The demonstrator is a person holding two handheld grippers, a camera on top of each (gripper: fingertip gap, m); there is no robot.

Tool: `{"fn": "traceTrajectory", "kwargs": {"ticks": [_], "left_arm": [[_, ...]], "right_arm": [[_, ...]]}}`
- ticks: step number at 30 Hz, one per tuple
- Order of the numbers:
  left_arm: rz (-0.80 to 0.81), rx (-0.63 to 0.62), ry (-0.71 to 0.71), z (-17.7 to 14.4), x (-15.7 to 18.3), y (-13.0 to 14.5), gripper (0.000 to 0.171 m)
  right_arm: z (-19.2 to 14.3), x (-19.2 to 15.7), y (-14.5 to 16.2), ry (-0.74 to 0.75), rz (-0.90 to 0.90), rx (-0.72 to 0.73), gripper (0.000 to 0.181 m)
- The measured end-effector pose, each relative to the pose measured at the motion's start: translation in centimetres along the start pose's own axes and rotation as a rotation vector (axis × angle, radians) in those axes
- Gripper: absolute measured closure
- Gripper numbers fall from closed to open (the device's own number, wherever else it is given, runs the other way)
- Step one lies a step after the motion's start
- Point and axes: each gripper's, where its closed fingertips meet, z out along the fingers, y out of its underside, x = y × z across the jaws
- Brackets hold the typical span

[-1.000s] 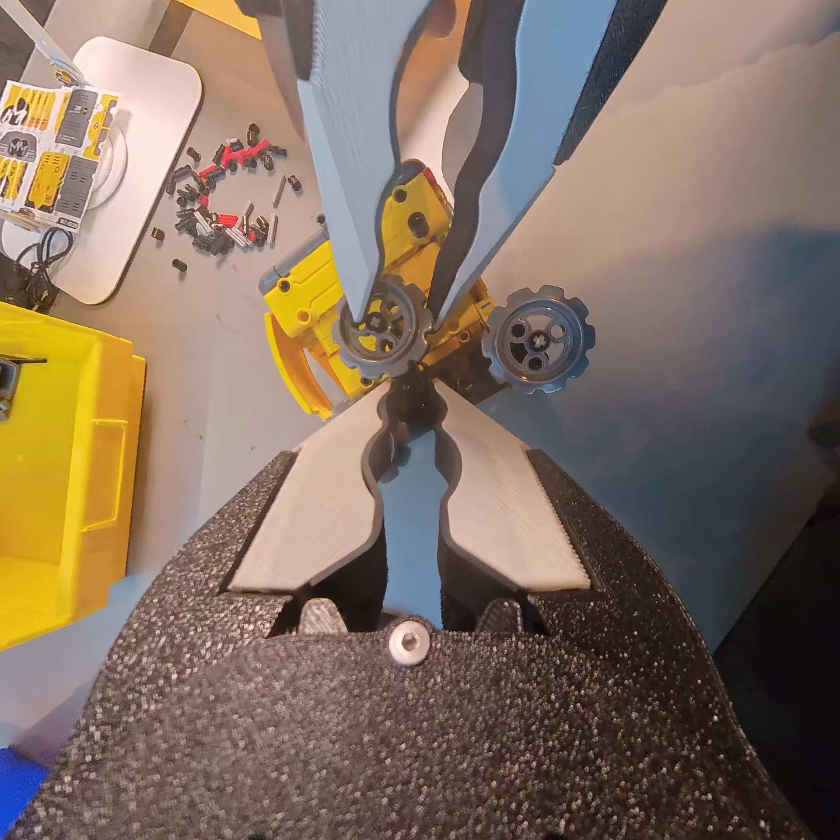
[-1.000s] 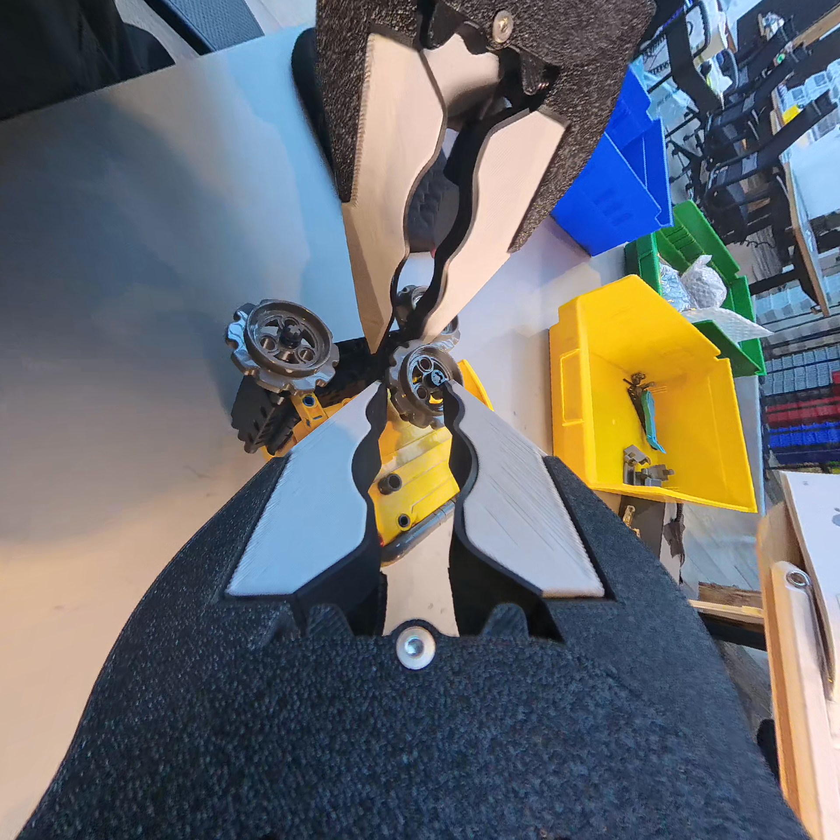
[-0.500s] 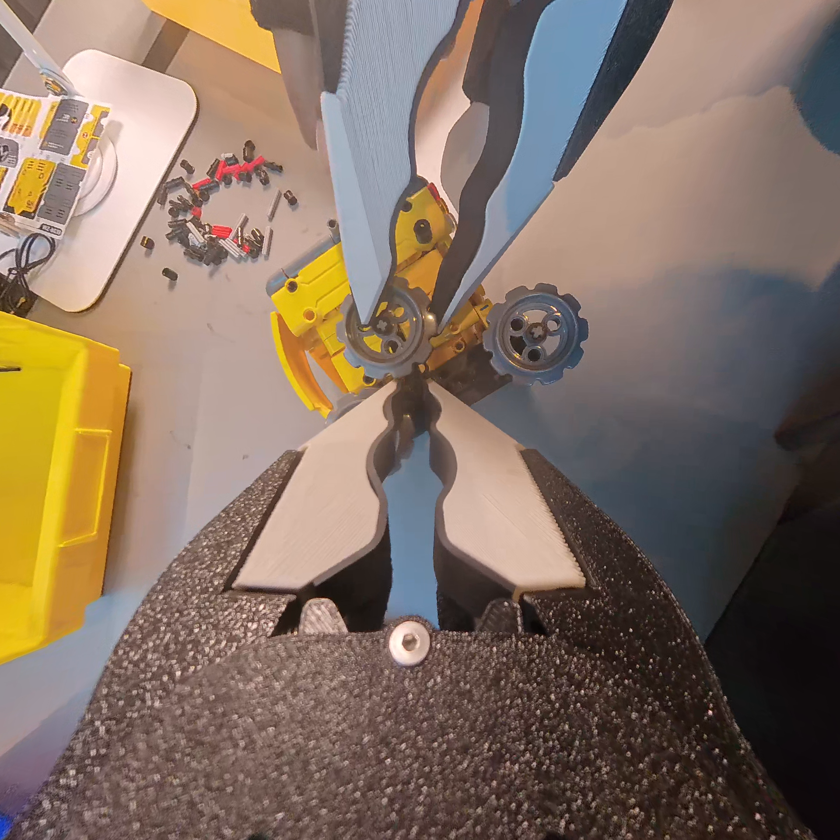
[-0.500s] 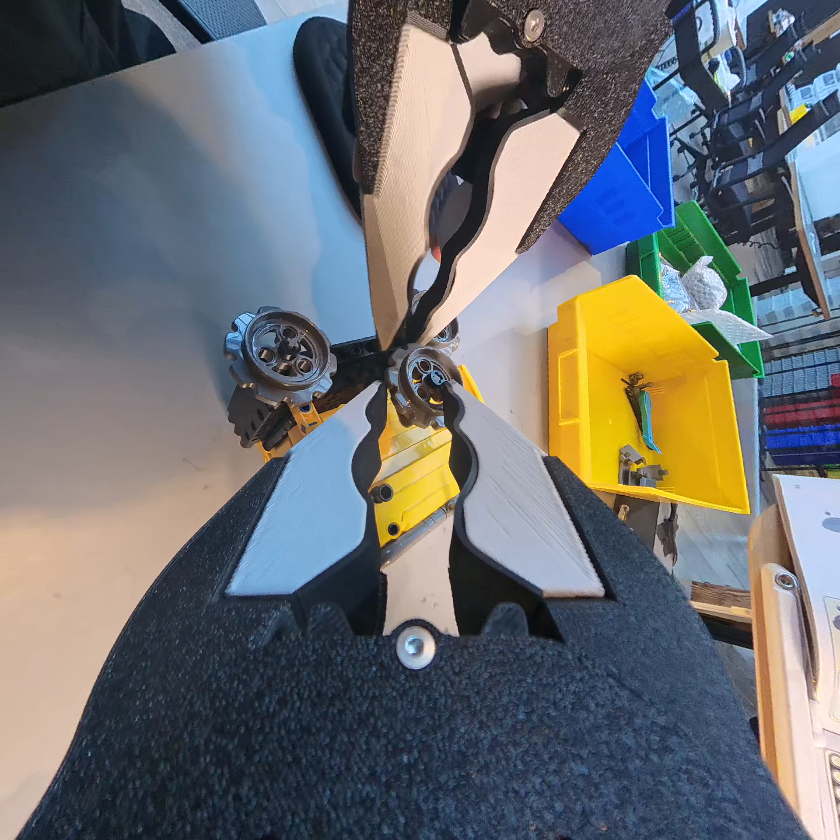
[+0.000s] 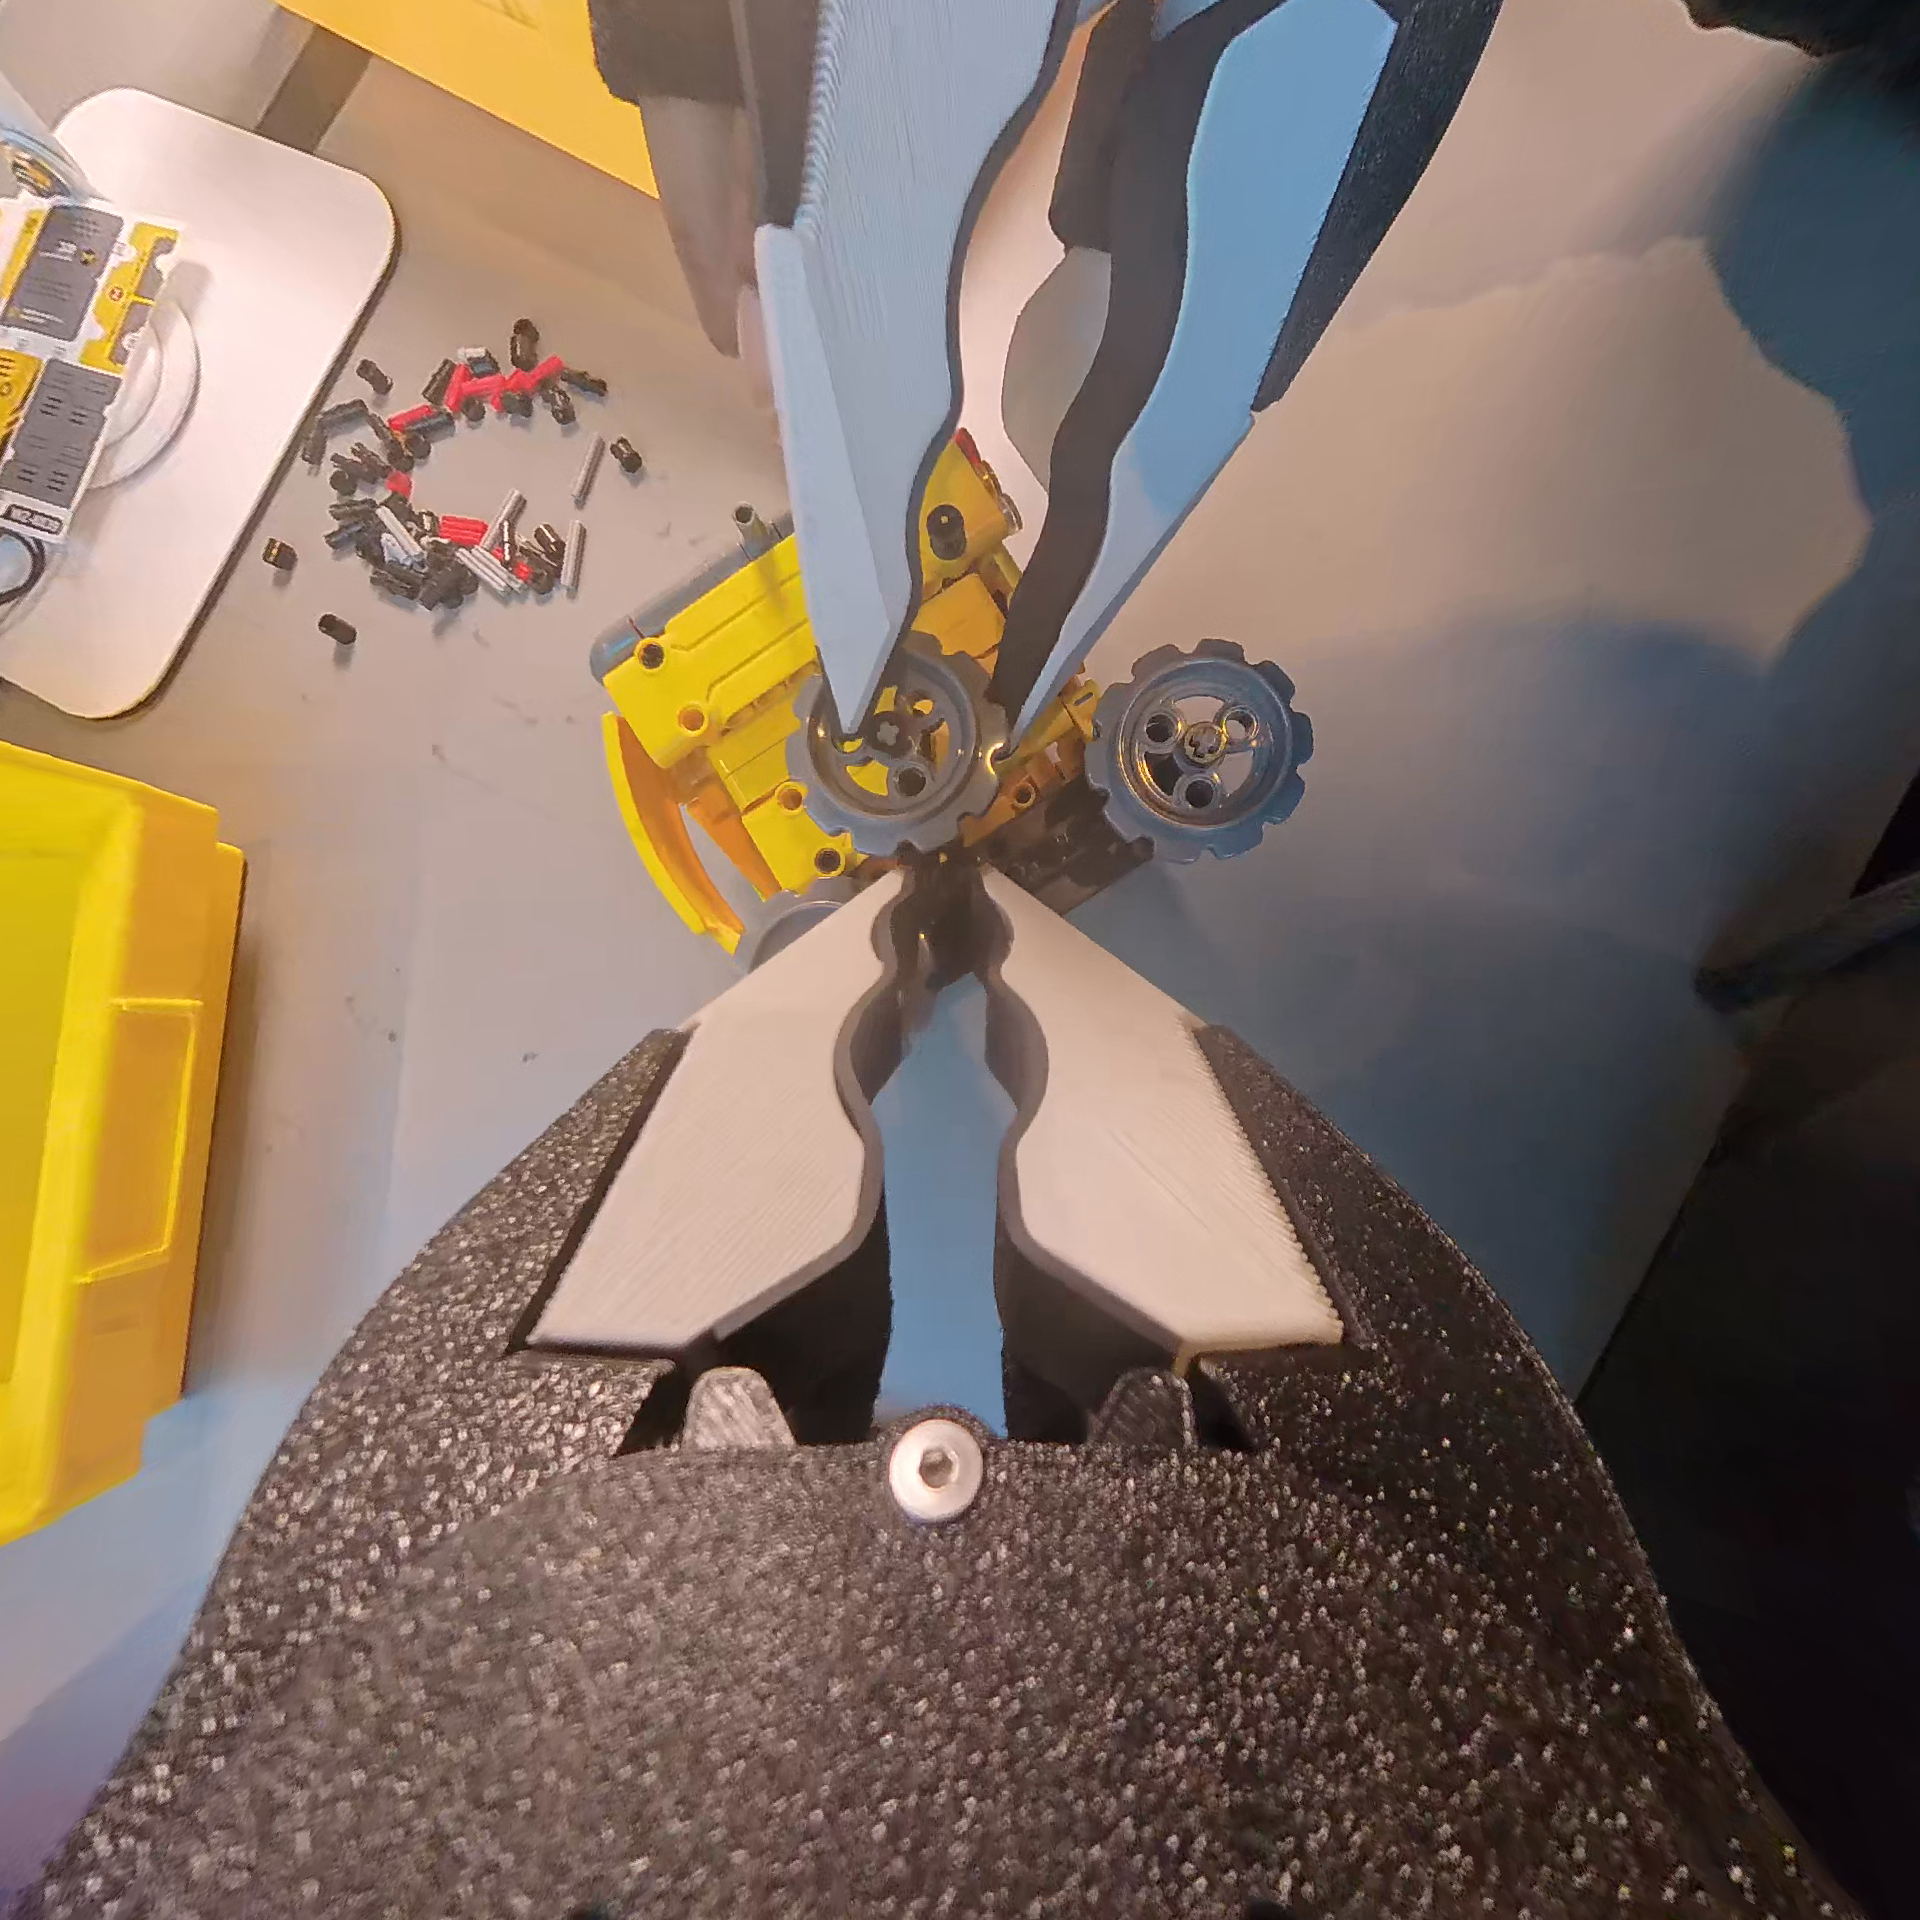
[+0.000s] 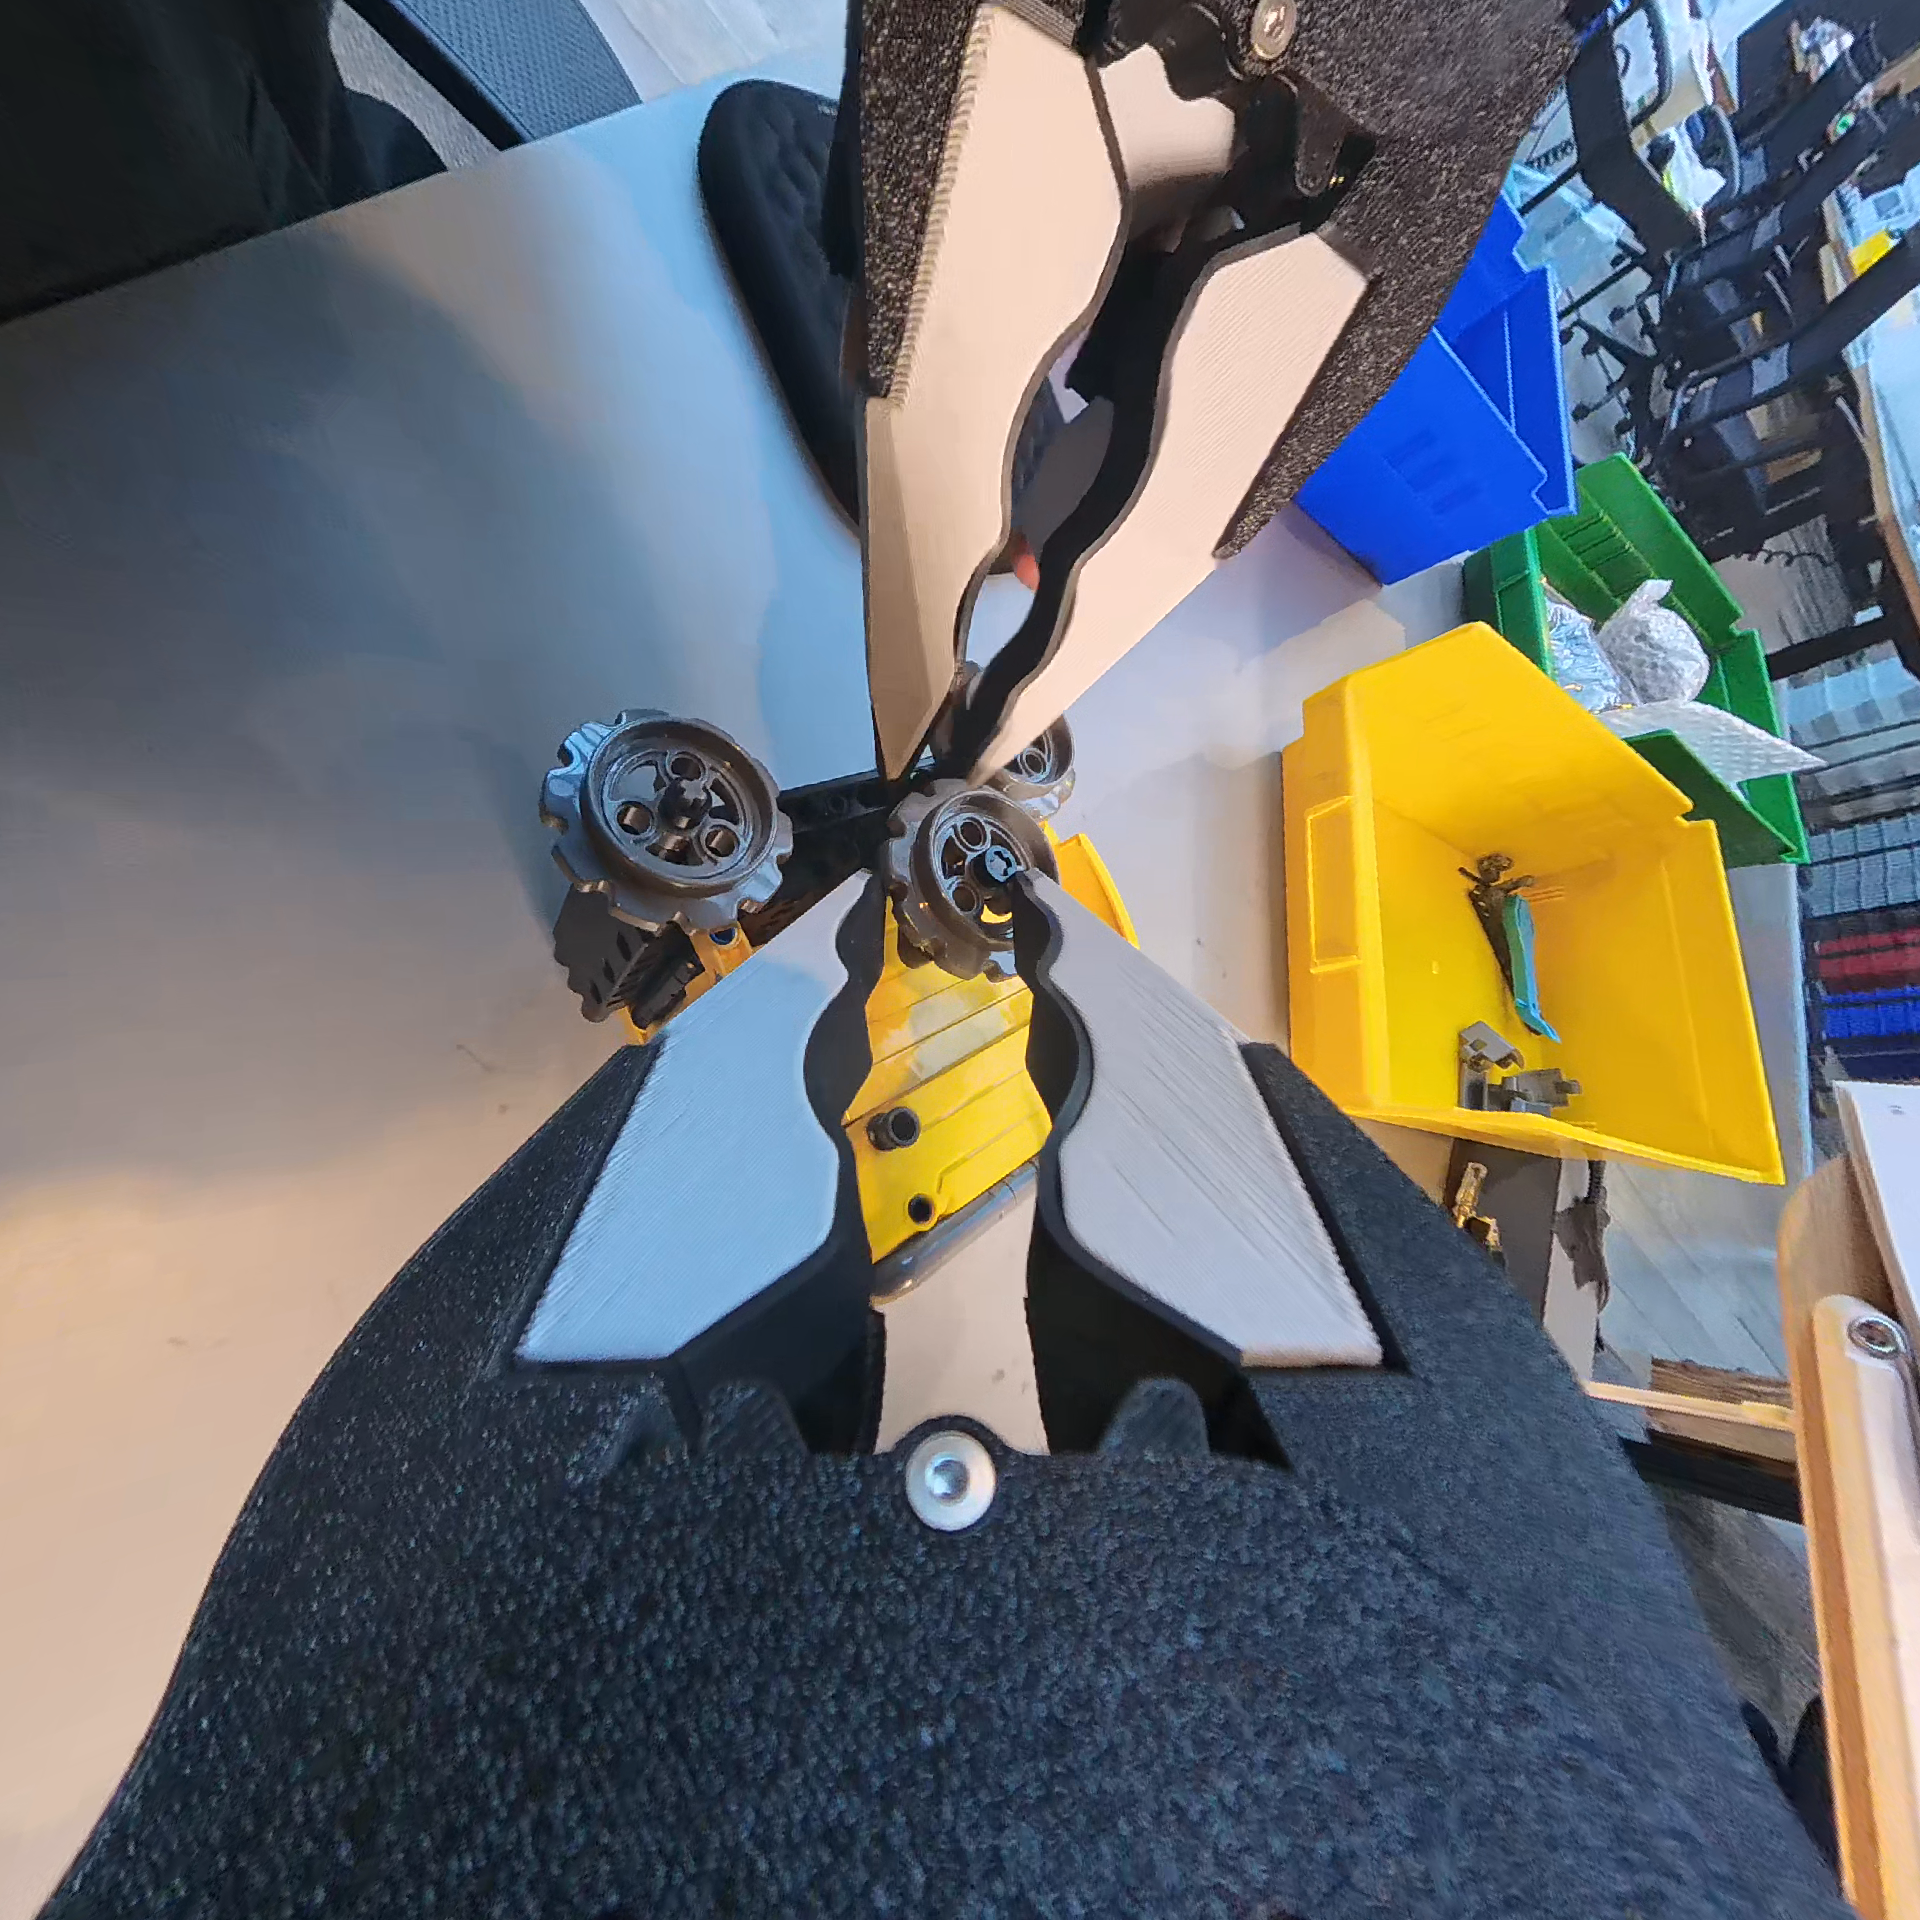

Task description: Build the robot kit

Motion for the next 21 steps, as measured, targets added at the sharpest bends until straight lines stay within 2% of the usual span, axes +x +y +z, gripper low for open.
{"fn": "traceTrajectory", "kwargs": {"ticks": [15, 18, 21], "left_arm": [[0.064, -0.007, 0.017, 0.6, 0.0, -0.1, 0.147], [0.074, 0.017, 0.029, 0.6, -0.2, -0.2, 0.14], [0.073, 0.095, 0.092, 0.4, 0.3, -1.1, 0.134]], "right_arm": [[-1.1, -0.5, -1.4, -0.059, 0.059, 0.134, 0.157], [-1.7, -0.3, -2.1, -0.071, 0.093, 0.198, 0.158], [-2.5, 0.2, -2.7, -0.061, 0.124, 0.253, 0.158]]}}
